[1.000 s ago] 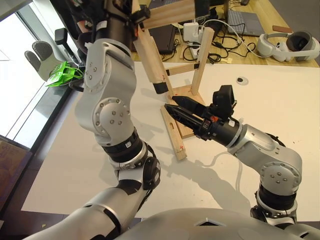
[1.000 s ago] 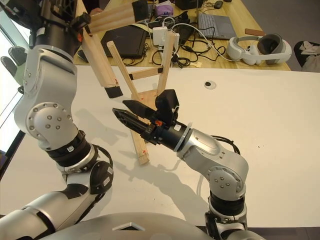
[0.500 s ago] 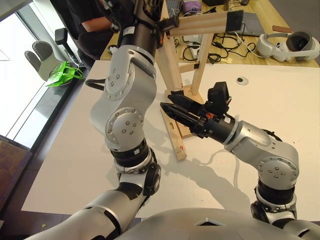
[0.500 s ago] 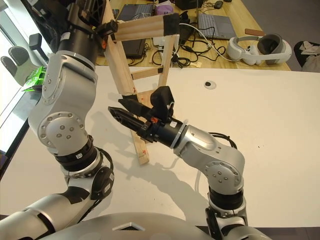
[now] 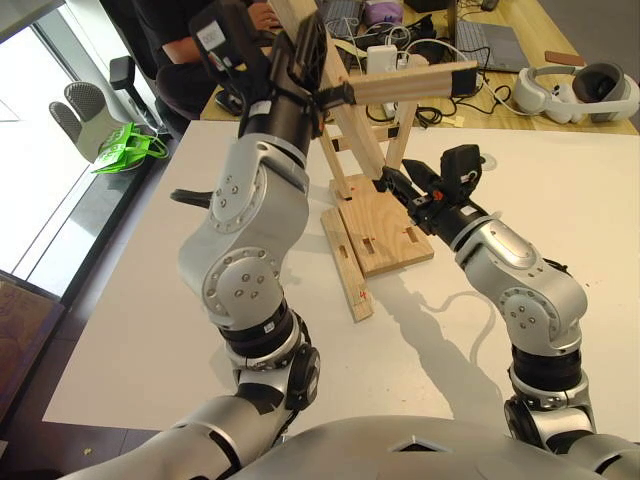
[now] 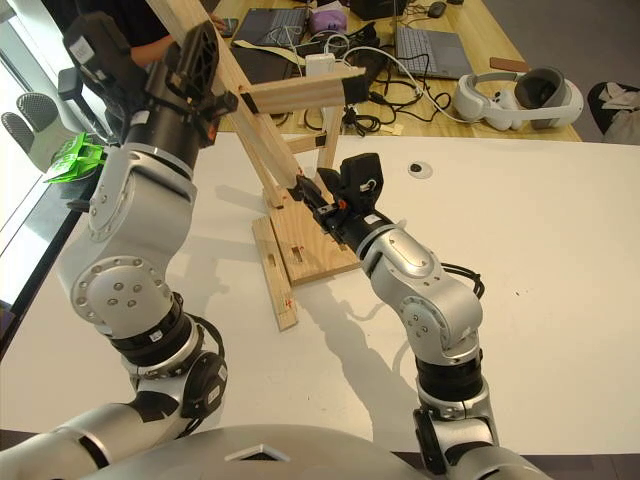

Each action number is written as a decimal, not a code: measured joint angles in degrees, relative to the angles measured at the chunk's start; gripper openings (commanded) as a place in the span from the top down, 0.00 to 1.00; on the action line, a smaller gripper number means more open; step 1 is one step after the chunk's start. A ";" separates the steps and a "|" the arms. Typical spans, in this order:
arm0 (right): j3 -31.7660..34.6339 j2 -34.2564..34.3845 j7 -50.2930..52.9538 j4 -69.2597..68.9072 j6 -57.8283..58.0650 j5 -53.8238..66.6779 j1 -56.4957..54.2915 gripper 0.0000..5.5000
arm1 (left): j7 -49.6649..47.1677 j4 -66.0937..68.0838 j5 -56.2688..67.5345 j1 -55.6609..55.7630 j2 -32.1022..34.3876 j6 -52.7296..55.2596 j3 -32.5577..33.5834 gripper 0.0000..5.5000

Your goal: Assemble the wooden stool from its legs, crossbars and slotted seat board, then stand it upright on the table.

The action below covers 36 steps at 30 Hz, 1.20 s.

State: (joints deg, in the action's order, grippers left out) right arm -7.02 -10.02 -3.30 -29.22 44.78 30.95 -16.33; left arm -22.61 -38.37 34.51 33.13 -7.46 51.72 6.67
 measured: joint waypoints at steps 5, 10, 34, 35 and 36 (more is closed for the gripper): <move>0.46 0.50 -0.22 0.24 -0.50 -1.61 0.01 0.66 | 0.11 -1.06 0.98 -0.22 0.17 2.22 0.75 0.81; 1.99 2.43 -3.97 -1.79 -0.50 3.69 0.46 0.66 | 0.09 -1.05 0.93 0.21 1.09 3.31 2.04 0.81; -0.05 -1.81 -10.30 1.85 -0.85 3.67 2.59 0.66 | -0.62 -4.95 12.43 -3.10 0.67 10.77 2.98 0.81; -0.63 -4.53 -13.65 0.85 -0.25 4.21 2.65 0.66 | -0.72 -5.06 12.47 -3.10 1.21 10.83 3.43 0.81; -1.03 -7.14 -17.08 -0.08 0.31 4.79 2.74 0.66 | -0.81 -5.07 12.42 -3.08 1.79 10.81 3.99 0.81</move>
State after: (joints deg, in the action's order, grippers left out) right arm -8.05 -17.16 -20.38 -29.30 45.09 35.74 -13.59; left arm -23.42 -43.43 46.93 30.06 -5.68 62.53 10.67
